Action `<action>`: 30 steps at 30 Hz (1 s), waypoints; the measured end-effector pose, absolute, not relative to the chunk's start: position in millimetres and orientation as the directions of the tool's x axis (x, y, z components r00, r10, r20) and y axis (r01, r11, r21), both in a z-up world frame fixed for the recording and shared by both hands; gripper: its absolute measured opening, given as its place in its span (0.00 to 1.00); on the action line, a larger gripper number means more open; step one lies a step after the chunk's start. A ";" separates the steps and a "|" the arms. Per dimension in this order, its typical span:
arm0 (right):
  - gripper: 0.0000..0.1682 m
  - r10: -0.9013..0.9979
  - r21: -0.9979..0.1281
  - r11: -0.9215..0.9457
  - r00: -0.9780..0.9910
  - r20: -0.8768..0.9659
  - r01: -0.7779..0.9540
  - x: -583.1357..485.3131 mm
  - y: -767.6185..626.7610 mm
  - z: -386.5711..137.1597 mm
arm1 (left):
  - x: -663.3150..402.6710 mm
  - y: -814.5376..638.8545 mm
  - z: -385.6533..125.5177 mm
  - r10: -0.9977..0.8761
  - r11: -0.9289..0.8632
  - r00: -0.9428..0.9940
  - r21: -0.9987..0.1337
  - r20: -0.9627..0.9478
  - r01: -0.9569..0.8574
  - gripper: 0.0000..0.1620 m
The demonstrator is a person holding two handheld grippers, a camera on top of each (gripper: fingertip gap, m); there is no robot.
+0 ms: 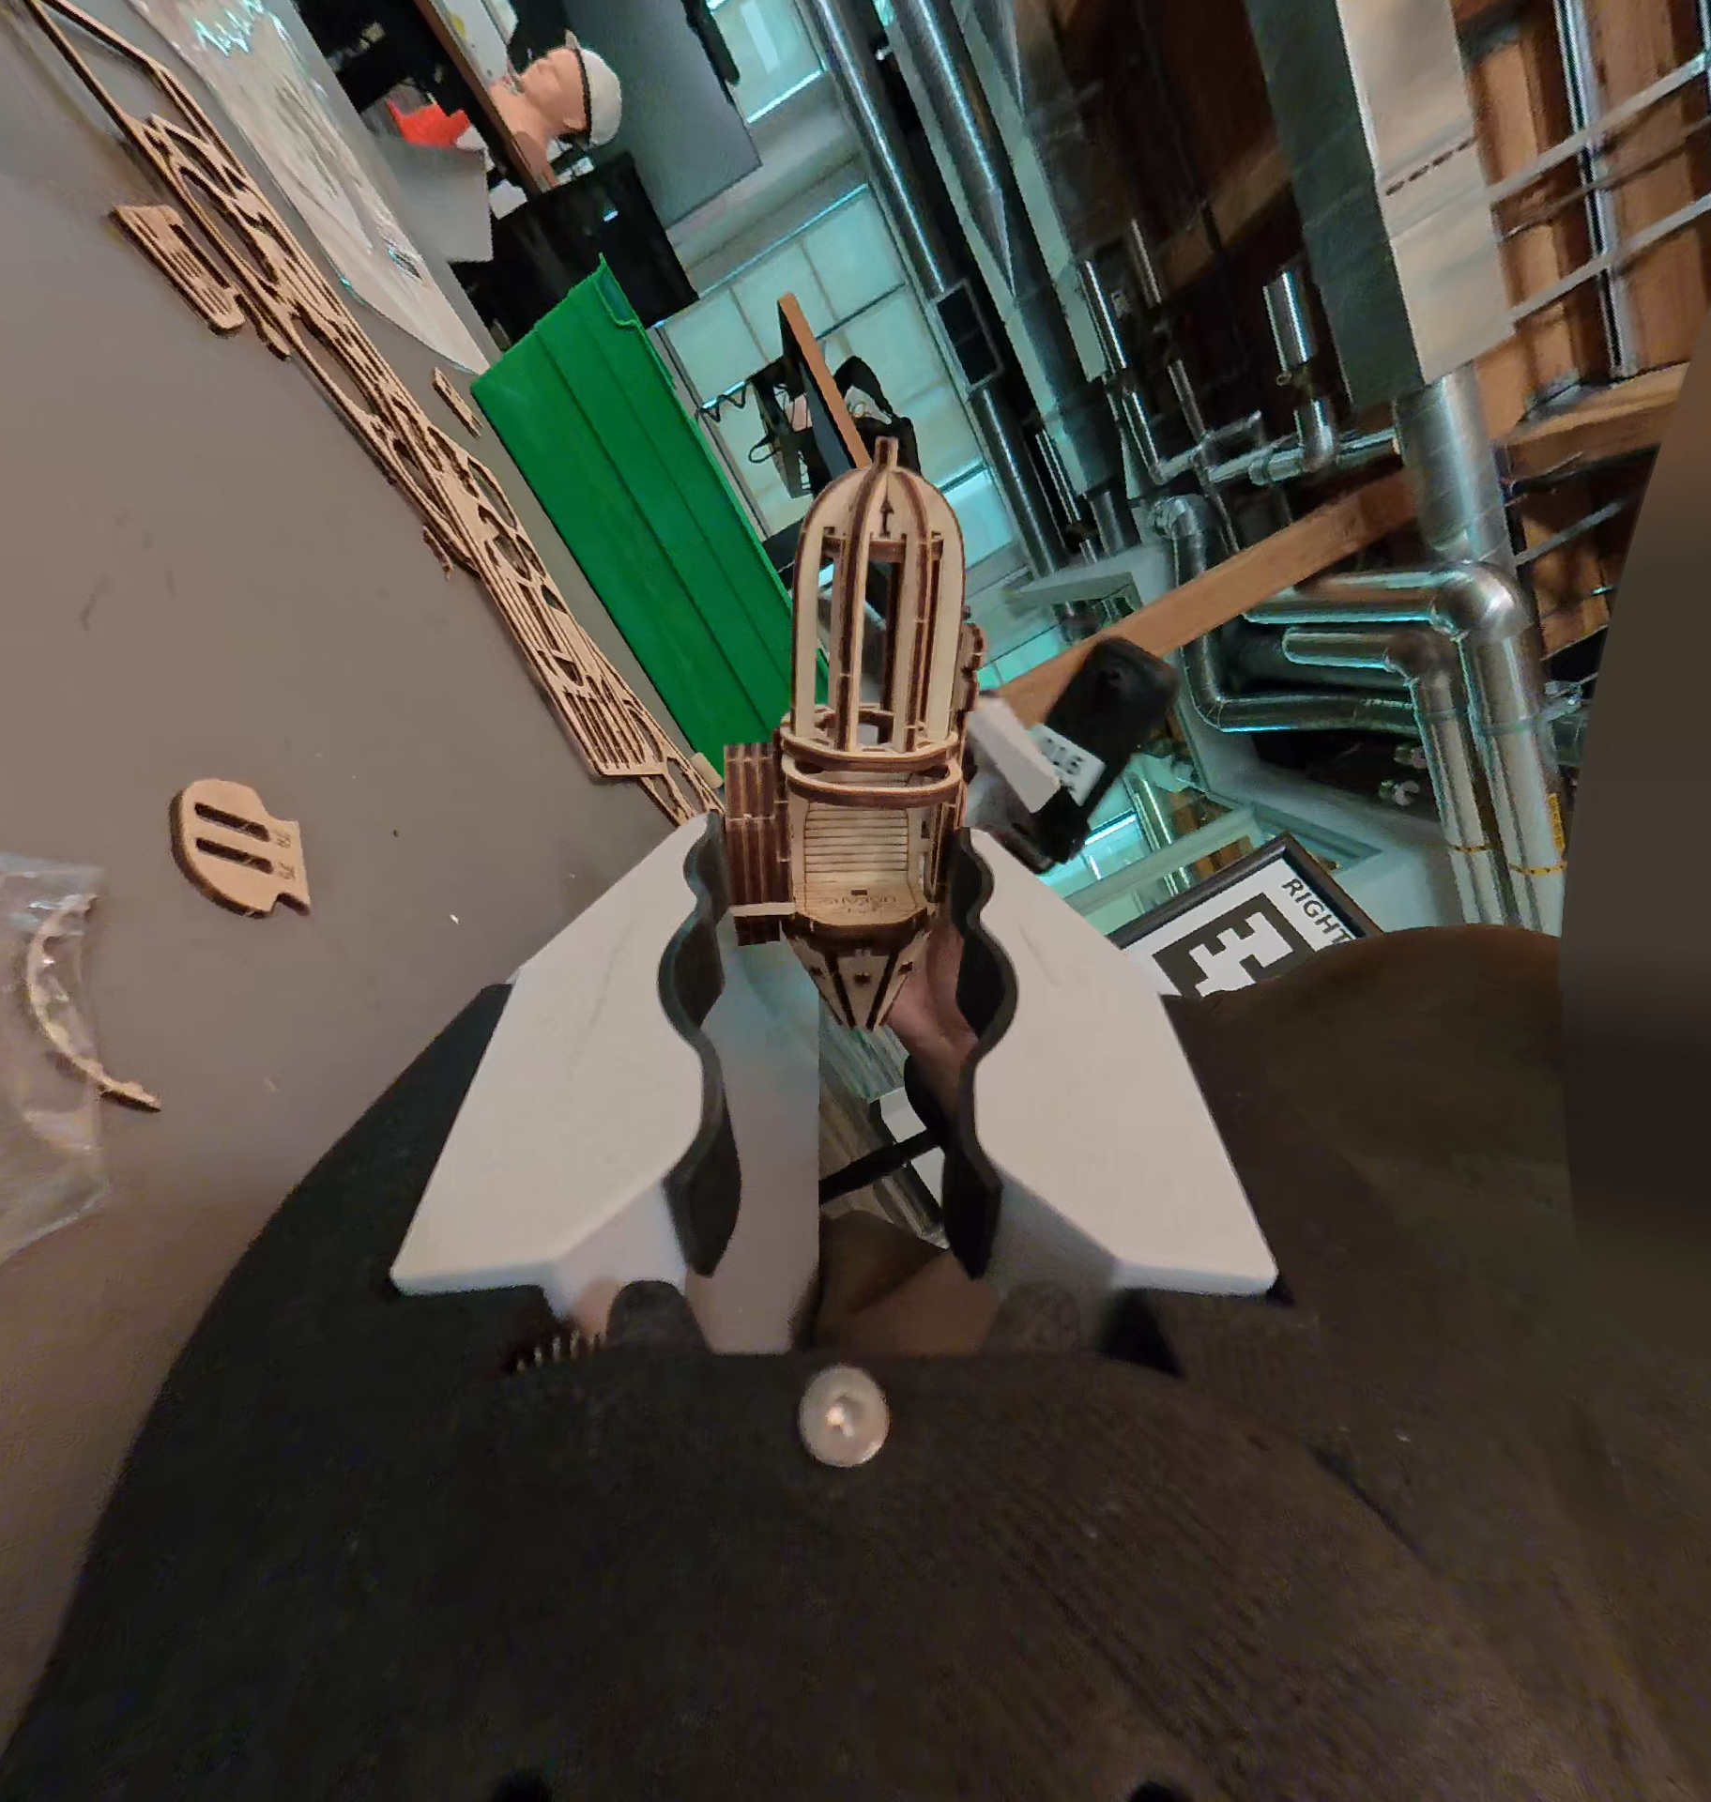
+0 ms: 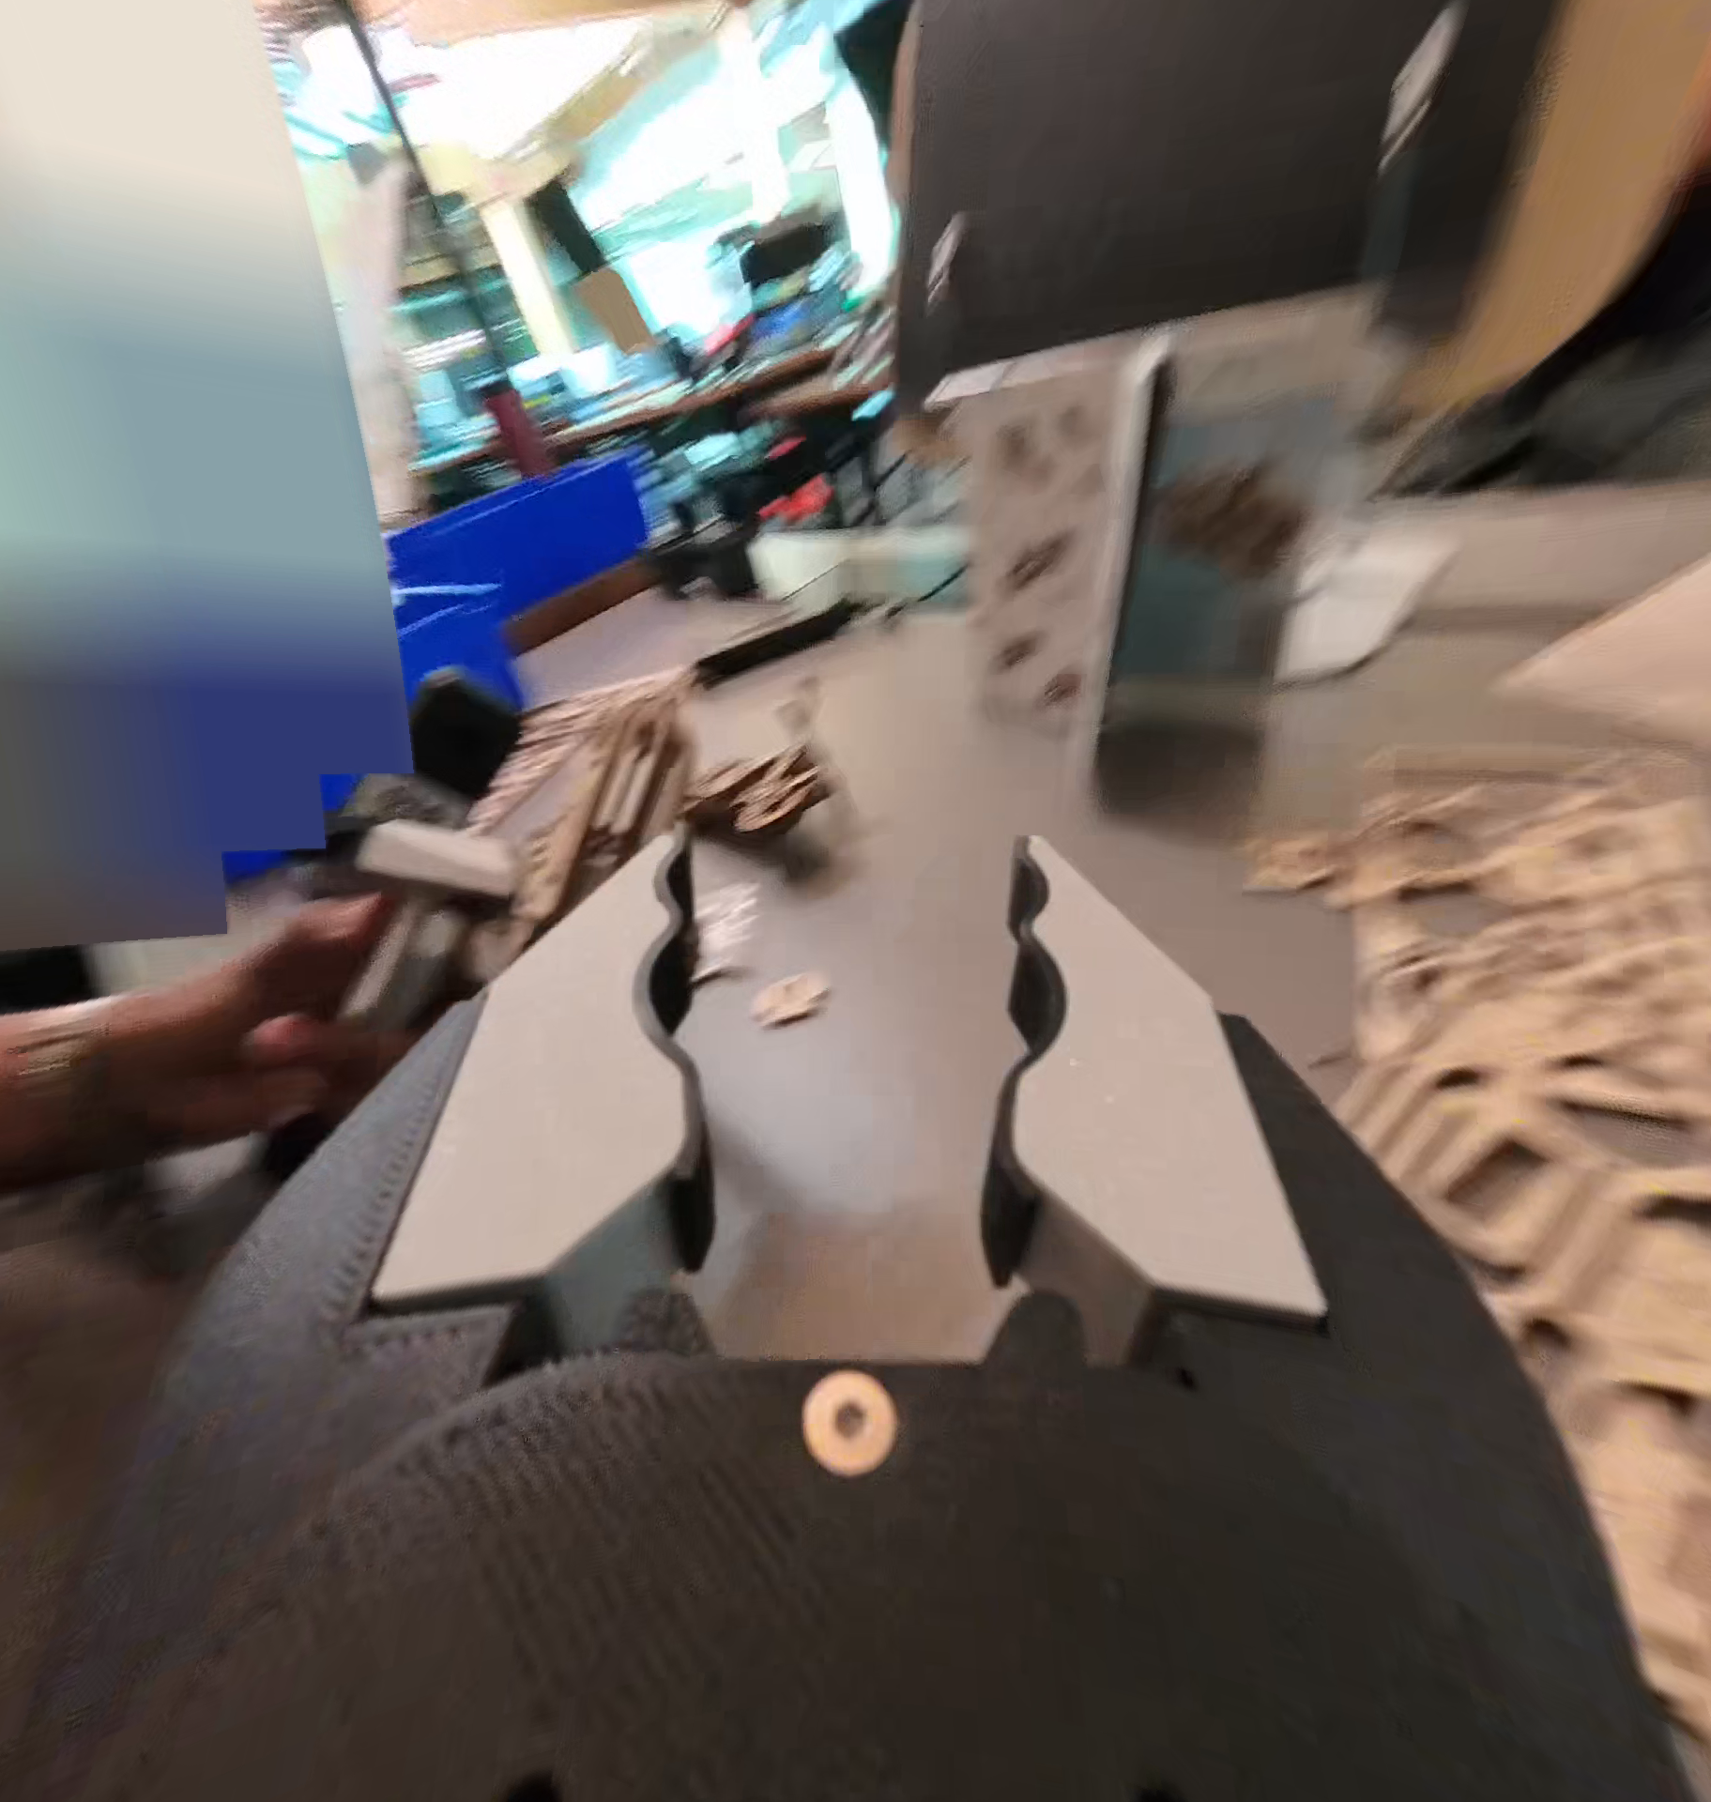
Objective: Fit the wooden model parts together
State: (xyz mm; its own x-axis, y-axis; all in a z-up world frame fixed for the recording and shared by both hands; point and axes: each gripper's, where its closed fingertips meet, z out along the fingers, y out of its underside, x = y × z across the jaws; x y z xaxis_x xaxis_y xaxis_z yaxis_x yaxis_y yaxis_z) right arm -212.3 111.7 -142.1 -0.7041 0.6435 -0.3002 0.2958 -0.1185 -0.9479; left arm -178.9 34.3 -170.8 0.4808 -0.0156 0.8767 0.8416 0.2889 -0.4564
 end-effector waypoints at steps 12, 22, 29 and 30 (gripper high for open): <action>0.06 0.675 -0.928 0.184 -0.728 -0.120 0.323 -210.4 101.8 -192.0 | -180.5 35.9 -177.1 -0.005 0.283 0.467 -0.447 0.884 0.849 0.28; 0.00 0.780 -0.924 0.132 -0.612 -0.127 0.360 -224.2 103.2 -193.1 | -175.2 41.3 -178.0 -0.024 0.260 0.452 -0.431 0.892 0.864 0.28; 0.12 0.777 -0.917 0.196 -0.625 -0.070 0.346 -221.0 99.0 -197.9 | -177.3 39.9 -178.8 -0.021 0.269 0.446 -0.425 0.895 0.865 0.28; 0.15 0.768 -0.914 0.197 -0.636 -0.080 0.353 -219.4 97.5 -199.2 | -177.2 39.9 -178.9 -0.022 0.269 0.445 -0.423 0.895 0.865 0.28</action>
